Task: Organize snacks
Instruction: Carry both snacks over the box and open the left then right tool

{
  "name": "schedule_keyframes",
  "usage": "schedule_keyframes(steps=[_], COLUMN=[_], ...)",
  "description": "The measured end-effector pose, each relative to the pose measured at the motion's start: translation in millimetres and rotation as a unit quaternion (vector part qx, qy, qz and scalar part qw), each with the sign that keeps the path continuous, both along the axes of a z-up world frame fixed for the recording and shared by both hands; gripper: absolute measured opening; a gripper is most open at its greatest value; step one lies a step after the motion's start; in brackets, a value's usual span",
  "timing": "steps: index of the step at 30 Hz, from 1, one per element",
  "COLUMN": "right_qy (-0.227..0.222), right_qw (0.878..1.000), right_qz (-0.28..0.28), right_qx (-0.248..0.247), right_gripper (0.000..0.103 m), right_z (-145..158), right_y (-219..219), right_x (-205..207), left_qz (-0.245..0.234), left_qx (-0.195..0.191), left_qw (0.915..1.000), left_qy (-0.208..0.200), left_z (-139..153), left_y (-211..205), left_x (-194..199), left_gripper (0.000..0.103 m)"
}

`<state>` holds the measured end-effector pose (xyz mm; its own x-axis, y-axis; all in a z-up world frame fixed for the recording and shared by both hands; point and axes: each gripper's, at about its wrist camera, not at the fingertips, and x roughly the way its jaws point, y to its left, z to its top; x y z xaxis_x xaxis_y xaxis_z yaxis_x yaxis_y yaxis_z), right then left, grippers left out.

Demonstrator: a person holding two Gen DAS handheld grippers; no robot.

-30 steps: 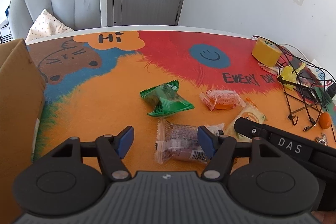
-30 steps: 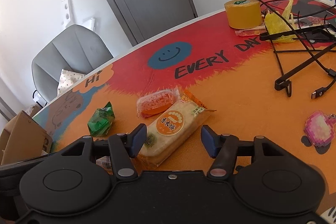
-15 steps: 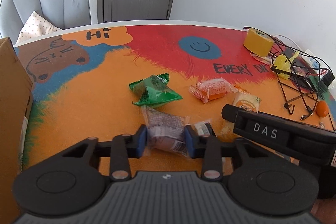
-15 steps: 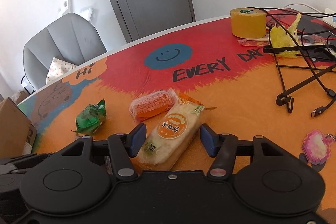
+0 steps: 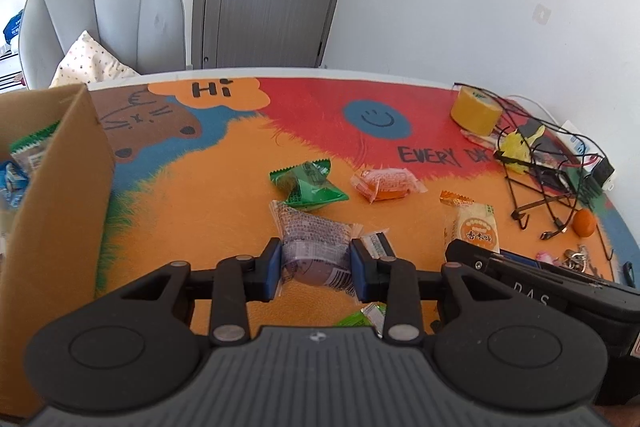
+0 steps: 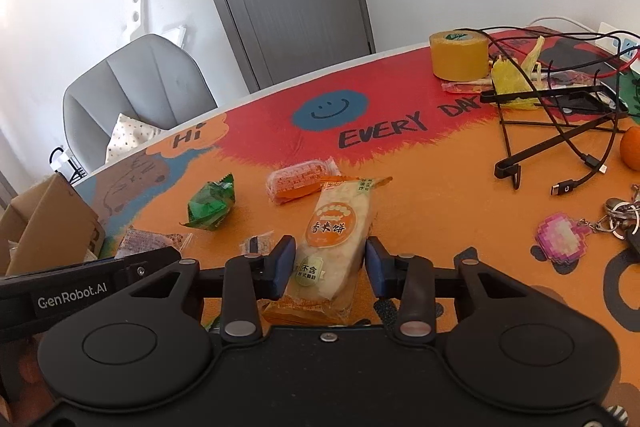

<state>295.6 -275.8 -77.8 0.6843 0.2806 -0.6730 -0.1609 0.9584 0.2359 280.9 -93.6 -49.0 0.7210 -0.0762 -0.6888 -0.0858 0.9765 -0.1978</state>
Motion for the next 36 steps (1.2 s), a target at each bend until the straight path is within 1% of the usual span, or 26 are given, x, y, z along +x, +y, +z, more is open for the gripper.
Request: schedule_keyframes(steps=[4,12,22,29,36], right_qy=[-0.016,-0.048,-0.067,-0.075,-0.08], right_qw=[1.0,0.998,0.995,0.993,0.99], right_qz=[0.006,0.029,0.061,0.086,0.108], right_qx=[0.009,0.023,0.037,0.043,0.044], right_gripper=[0.039,0.039,0.039,0.039,0.039], right_z=[17,45,65,74,77], right_y=[5,24,57,86,115], right_x=[-14,-38,-55,-64,-64], left_qz=[0.001,0.018,0.048,0.077,0.105], left_qx=[-0.005,-0.008,-0.01,-0.014,-0.019], left_qw=[0.9999,0.9989,0.9969,0.9948,0.9926], left_qy=[-0.016,-0.043,-0.061,-0.066,-0.059], left_z=[15,42,64,73,70], left_y=[7,30,71,108,146], left_x=[-16,-44,-72,-91,-102], left_gripper=[0.034,0.034,0.034,0.034,0.034])
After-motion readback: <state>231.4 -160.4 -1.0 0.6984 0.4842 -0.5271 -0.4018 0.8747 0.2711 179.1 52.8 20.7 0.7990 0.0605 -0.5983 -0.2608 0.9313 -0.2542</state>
